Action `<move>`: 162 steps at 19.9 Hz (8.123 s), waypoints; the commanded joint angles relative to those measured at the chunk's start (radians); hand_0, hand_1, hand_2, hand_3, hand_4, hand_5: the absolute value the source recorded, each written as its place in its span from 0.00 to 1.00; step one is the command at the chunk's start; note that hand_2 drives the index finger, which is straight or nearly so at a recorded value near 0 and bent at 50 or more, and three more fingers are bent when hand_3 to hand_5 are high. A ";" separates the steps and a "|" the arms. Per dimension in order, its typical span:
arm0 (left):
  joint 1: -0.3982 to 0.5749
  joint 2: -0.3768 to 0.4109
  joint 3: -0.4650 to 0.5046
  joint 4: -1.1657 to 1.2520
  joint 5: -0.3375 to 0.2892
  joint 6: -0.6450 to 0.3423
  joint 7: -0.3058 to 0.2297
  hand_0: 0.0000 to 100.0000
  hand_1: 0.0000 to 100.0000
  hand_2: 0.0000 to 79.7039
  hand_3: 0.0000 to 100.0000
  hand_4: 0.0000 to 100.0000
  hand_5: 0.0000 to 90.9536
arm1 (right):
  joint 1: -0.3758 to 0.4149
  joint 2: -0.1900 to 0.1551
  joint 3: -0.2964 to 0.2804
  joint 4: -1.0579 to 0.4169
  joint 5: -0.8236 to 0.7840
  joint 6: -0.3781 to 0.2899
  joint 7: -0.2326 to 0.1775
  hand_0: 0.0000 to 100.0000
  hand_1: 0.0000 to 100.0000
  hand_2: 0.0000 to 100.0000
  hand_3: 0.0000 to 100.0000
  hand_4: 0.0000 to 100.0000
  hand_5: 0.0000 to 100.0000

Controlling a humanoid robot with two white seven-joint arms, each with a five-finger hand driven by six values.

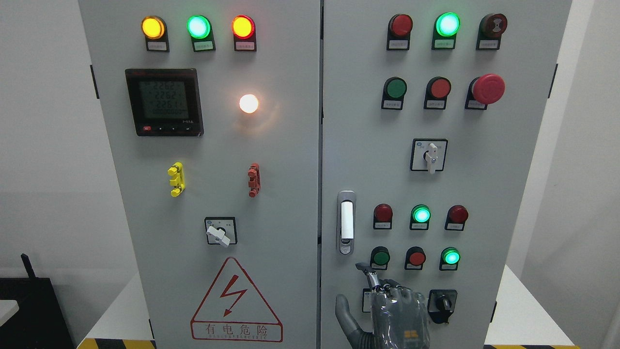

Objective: Release door handle

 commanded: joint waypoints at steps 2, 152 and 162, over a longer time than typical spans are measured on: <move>-0.031 0.000 -0.011 -0.008 0.000 0.001 -0.001 0.12 0.39 0.00 0.00 0.00 0.00 | -0.005 0.009 -0.034 -0.057 -0.029 -0.030 -0.004 0.16 0.52 0.61 1.00 0.95 0.99; -0.031 0.000 -0.011 -0.009 0.000 0.001 -0.001 0.12 0.39 0.00 0.00 0.00 0.00 | -0.186 0.031 -0.097 -0.022 -0.107 0.004 0.023 0.50 0.70 0.84 1.00 1.00 0.99; -0.031 0.000 -0.011 -0.008 0.000 0.001 -0.001 0.12 0.39 0.00 0.00 0.00 0.00 | -0.194 0.032 -0.097 -0.020 -0.109 0.001 0.025 0.50 0.68 0.84 1.00 1.00 1.00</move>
